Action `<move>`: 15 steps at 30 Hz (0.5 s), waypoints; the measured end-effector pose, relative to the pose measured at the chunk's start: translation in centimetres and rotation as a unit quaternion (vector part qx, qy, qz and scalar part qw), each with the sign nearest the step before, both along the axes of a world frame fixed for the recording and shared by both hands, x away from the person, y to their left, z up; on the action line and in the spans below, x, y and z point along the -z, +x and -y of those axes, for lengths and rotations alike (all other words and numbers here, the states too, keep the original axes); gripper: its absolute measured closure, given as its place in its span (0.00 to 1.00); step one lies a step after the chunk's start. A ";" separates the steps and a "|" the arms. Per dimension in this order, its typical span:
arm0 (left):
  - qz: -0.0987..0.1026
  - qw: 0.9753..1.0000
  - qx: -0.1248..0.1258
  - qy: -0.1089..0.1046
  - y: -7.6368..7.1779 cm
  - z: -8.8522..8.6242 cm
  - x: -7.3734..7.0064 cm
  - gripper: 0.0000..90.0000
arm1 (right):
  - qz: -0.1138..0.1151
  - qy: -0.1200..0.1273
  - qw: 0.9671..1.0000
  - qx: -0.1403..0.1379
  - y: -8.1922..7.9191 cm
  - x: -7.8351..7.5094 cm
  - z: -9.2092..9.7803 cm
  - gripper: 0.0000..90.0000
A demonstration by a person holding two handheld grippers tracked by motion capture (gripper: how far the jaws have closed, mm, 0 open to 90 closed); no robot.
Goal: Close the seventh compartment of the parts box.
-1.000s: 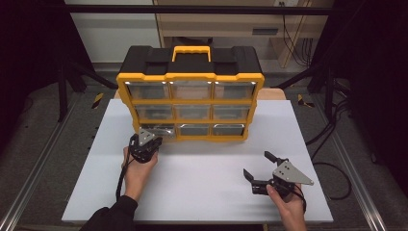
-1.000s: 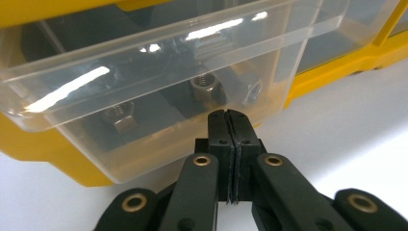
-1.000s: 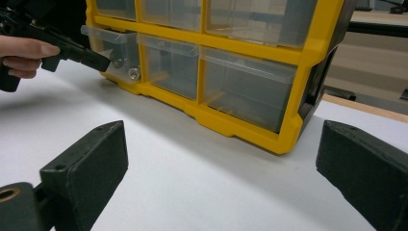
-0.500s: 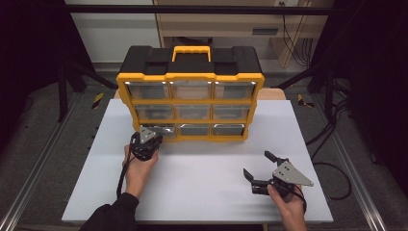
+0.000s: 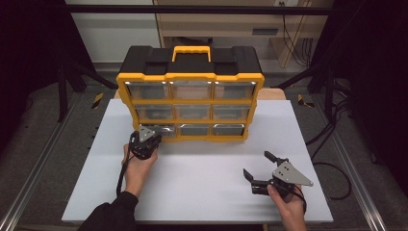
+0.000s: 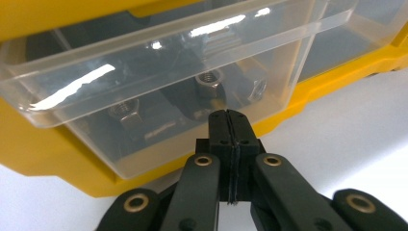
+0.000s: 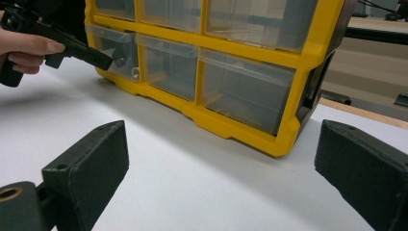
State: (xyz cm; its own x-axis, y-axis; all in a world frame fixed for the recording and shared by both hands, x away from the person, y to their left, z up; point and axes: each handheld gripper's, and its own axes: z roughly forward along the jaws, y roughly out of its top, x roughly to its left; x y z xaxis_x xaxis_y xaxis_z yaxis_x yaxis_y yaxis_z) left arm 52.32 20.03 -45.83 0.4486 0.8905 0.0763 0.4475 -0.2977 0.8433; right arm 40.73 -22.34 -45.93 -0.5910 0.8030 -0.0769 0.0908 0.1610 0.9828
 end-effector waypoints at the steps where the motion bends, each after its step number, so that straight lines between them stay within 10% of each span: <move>1: -0.001 1.000 0.001 0.002 0.0 0.0 -0.1 0.99 | -0.001 -0.003 1.000 0.001 0.0 0.0 0.0 0.06; 15: -0.004 1.000 -0.003 0.009 0.9 0.1 -0.3 0.99 | -0.004 -0.002 1.000 0.003 0.0 0.0 -0.1 0.05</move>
